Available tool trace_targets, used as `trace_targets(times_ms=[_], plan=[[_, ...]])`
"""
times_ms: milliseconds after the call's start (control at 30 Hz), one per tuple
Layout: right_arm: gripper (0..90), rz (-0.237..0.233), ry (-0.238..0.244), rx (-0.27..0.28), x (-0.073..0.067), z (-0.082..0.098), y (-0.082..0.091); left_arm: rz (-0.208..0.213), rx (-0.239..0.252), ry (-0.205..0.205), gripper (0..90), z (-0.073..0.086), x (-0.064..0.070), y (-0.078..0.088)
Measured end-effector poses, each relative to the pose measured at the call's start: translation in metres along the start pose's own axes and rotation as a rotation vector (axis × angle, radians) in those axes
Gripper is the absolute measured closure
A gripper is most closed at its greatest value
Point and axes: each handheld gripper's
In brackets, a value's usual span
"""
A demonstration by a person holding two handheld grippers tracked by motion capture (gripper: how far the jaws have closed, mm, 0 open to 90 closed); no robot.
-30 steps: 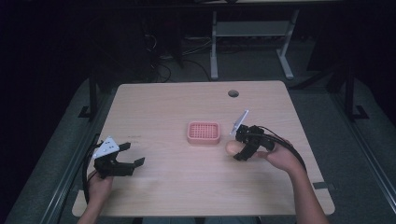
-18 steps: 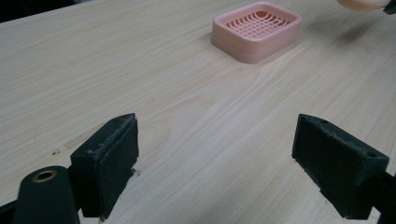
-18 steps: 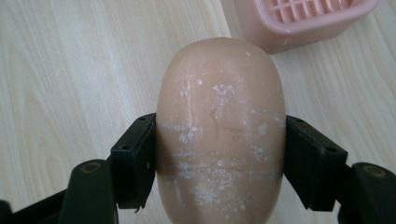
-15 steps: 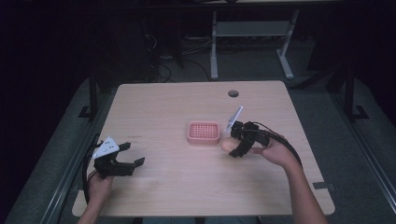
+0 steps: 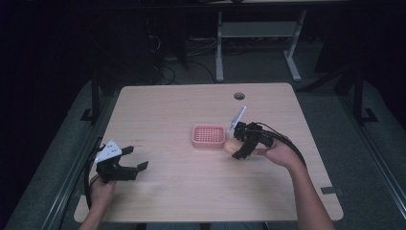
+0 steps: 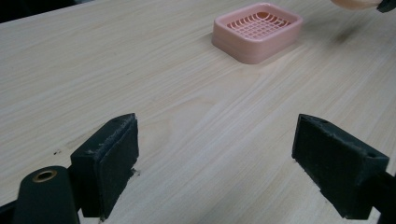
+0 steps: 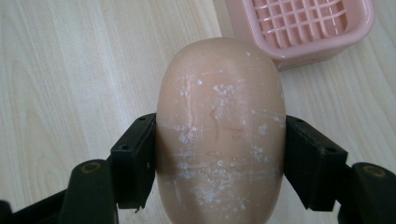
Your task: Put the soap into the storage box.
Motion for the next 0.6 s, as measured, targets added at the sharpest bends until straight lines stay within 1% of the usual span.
trace_targets(times_ms=[433, 467, 500, 600], plan=[[32.0, 0.011, 0.022, 0.000, 0.009, -0.018, 0.010, -0.002, 0.003, 0.000, 14.3, 0.000, 0.000, 0.001], [32.0, 0.010, 0.024, 0.004, 0.009, -0.019, 0.010, -0.001, 0.003, 0.001, 14.3, 0.000, 0.000, 0.001], [32.0, 0.000, 0.019, 0.006, 0.010, -0.021, 0.010, 0.000, 0.004, 0.000, 14.3, 0.000, -0.001, 0.001], [32.0, 0.010, 0.027, -0.007, 0.012, -0.025, 0.010, -0.001, 0.002, 0.000, 14.3, 0.000, -0.001, 0.001]])
Point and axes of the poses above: each handheld gripper's, and its own axes: y roughly backward along the jaws, z roughly out of its underside, x roughly to its right, and after that the axes turned 8 degrees about -x, right-handed
